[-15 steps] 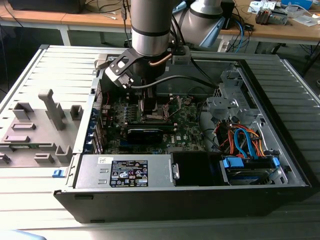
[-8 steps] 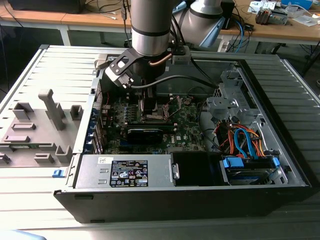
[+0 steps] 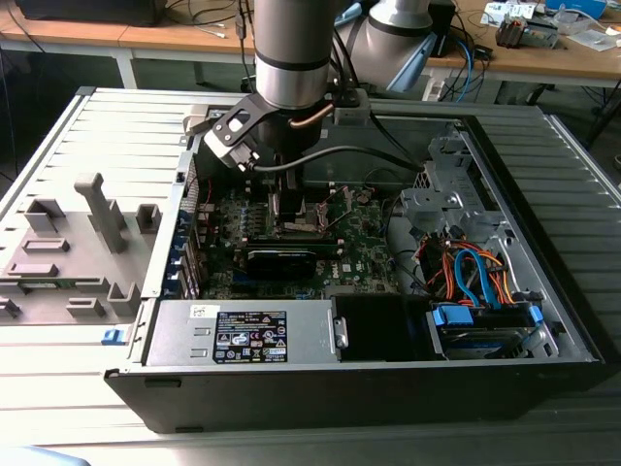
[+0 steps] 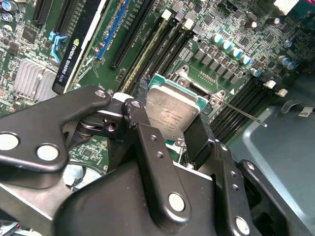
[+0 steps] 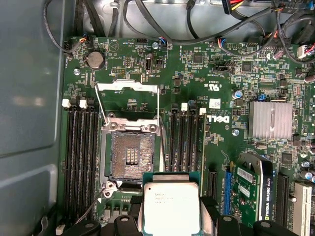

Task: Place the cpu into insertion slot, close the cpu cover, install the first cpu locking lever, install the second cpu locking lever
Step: 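Place the cpu into insertion slot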

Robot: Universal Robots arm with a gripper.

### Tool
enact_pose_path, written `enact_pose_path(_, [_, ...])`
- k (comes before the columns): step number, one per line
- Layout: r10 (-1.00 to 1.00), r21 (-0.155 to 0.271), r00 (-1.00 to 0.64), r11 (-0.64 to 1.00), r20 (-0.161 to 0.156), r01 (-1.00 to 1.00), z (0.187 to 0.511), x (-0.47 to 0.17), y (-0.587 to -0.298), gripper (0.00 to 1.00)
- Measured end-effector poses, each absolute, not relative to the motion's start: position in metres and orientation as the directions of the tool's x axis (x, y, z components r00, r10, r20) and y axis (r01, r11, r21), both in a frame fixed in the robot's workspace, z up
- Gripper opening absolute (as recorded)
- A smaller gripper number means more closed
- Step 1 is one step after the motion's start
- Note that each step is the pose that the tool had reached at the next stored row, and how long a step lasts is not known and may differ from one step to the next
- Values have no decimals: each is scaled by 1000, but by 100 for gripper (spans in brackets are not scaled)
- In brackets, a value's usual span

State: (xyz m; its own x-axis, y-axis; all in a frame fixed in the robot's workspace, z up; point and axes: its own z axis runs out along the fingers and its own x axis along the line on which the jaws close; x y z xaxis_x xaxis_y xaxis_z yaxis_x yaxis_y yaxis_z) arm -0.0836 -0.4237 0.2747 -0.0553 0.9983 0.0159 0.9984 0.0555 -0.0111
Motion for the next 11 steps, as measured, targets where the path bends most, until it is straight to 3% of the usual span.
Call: enact_pose_path(11, [998, -11, -55, 55, 16, 998, 270, -84, -422, 55])
